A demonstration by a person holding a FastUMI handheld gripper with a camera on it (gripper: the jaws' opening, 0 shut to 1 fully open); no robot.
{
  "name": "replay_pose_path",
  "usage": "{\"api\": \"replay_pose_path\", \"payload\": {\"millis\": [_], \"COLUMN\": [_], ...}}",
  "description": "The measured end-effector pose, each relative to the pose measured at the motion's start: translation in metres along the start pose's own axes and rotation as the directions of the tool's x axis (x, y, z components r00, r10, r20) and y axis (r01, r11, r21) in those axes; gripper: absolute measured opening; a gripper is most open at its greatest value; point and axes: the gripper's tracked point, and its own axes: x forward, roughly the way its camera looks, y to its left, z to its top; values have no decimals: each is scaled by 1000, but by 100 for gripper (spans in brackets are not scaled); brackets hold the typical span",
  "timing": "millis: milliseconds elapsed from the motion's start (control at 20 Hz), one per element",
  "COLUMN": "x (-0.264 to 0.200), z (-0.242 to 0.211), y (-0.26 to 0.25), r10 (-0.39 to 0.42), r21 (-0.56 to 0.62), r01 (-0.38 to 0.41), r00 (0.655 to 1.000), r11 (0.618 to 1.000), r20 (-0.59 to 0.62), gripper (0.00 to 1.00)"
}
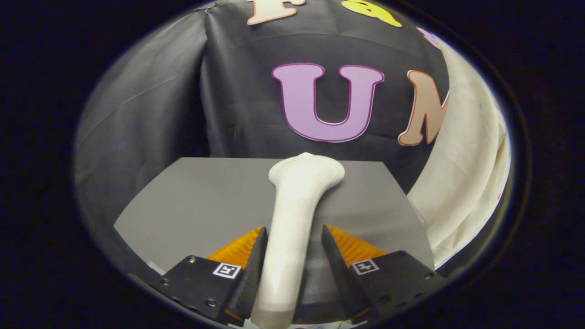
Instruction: Iron the clothes twice with a garment steamer, once on the left side and once on the right side.
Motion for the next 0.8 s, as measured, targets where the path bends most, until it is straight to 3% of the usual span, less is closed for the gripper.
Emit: {"api": "replay_pose_path", "payload": {"millis": [150,300,350,550,800], "x": [0,0,0,-15,-75], "z": [-4,-3,-1,3,-23], "y": [7,26,26,22,5], "r10": [24,125,122,102,96], "r21": [17,86,46,-24,50], "r01": [-23,-124,-123,-100,-102], "r00": [1000,992,992,992,990], "r11": [1000,989,991,995,994], "r20": [-6,-7,9,69,108], "gripper": [57,40,35,32,32]}}
